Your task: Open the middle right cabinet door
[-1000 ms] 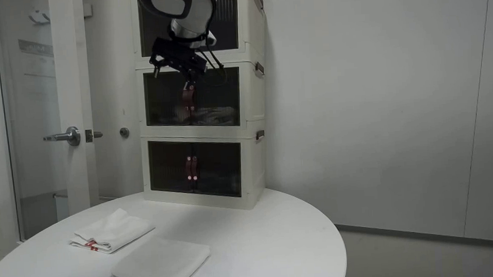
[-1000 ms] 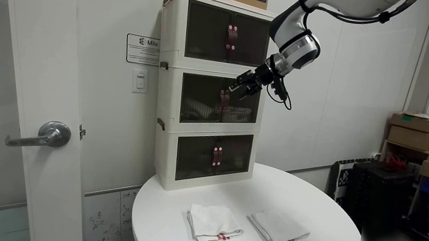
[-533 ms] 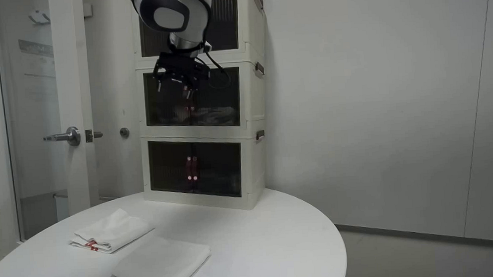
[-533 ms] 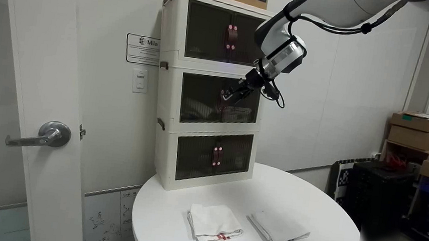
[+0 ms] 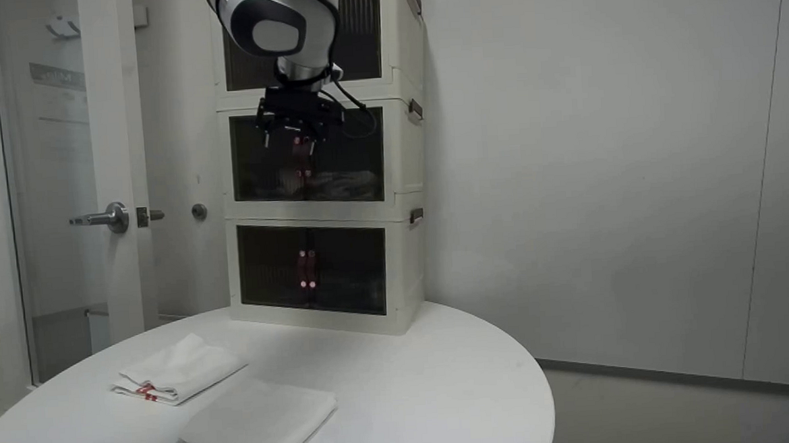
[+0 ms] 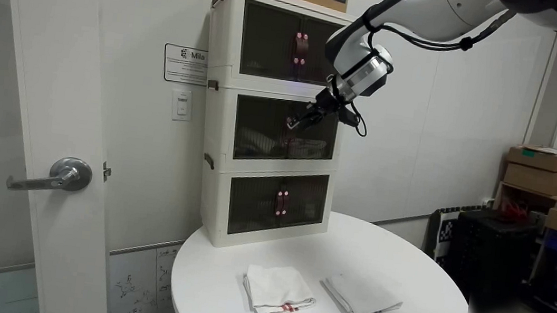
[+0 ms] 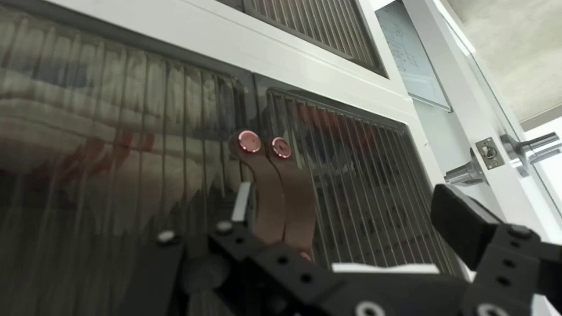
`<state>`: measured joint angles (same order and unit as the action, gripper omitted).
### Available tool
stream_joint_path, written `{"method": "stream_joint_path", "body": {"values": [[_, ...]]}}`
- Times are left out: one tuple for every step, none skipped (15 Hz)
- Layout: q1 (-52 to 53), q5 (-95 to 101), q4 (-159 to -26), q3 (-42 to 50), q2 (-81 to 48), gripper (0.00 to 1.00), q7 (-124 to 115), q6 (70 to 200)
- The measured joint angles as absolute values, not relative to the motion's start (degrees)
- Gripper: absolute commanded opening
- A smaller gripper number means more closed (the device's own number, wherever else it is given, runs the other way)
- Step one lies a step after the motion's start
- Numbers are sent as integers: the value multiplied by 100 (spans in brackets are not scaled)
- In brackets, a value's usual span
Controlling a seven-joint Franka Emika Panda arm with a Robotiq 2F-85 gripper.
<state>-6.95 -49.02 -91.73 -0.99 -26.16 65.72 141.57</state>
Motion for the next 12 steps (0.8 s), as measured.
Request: {"method": "stream_joint_path", "body": {"values": [[-714, -4902, -9143, -169, -2640, 100, 6573, 14153], [-723, -4902, -9123, -235, -2661, 100, 6574, 14148], [-726, -4902, -9107, -296, -2685, 100, 6575, 14146], [-726, -4902, -9098, -355, -2708, 100, 6586, 14141], [-726, -4902, -9093, -411, -2729, 100, 6607, 14134], [-725, -4899, -9092, -460, -2746, 100, 6643, 14124], [-725, -4892, -9092, -500, -2757, 100, 6672, 14113], [-724, -4887, -9092, -528, -2765, 100, 6688, 14113], [-724, -4887, -9091, -542, -2766, 100, 6698, 14113], [-728, -4887, -9086, -543, -2766, 100, 6699, 14117], [-743, -4887, -9079, -541, -2764, 100, 6699, 14122], [-772, -4887, -9076, -533, -2759, 100, 6699, 14131]]}}
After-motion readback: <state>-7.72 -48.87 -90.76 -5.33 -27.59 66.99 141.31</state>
